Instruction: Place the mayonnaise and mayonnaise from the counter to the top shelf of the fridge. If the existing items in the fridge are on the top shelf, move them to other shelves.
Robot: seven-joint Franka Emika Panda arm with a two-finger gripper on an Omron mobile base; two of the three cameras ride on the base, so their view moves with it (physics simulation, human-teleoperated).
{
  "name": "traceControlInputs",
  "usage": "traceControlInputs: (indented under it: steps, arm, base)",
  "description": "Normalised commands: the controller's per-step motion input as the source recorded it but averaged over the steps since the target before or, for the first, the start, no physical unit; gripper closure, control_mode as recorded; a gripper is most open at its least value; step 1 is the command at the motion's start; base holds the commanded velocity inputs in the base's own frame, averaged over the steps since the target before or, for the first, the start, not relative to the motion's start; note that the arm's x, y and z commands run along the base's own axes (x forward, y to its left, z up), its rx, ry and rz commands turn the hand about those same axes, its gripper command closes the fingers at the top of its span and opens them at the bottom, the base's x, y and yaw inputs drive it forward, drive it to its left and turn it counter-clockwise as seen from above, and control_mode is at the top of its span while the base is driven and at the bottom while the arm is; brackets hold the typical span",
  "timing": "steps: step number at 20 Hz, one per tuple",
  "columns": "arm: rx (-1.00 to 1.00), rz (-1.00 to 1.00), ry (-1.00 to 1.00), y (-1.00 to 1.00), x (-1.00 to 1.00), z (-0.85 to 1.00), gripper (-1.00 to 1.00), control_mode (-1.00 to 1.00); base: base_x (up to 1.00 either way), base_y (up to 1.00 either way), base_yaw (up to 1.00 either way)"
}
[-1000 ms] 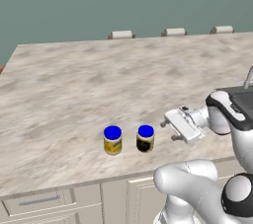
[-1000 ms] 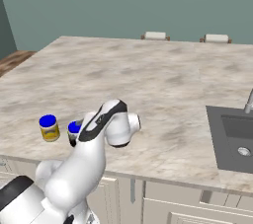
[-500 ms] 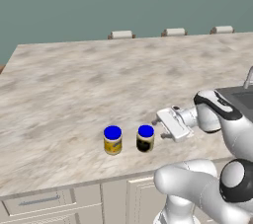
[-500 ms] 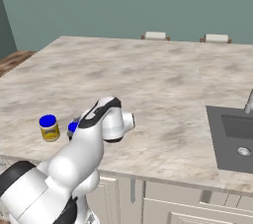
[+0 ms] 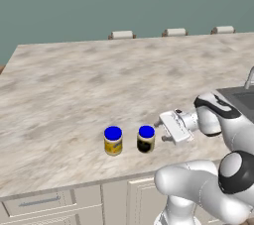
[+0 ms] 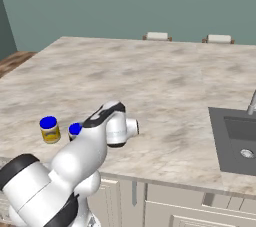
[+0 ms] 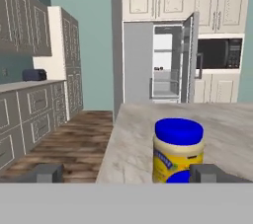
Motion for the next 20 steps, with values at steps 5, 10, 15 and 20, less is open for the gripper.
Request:
traceControlInputs:
  steps: [5,10,15,20]
  arm:
    - [0.0,0.0,0.0,0.0,0.03,-0.24,-1.0,-1.0]
    - [0.02,-0.06,0.0,0.0,0.32,-0.02,-1.0,-1.0]
    - [0.02,-0.05,-0.02,0.0,0.35,-0.01,-1.0,-1.0]
    - [0.0,0.0,0.0,0.0,0.24,-0.21,-1.0,-1.0]
  base:
    - [0.0,0.0,0.0]
    - [0.0,0.0,0.0]
    - [0.0,0.0,0.0]
    - [0.0,0.0,0.0]
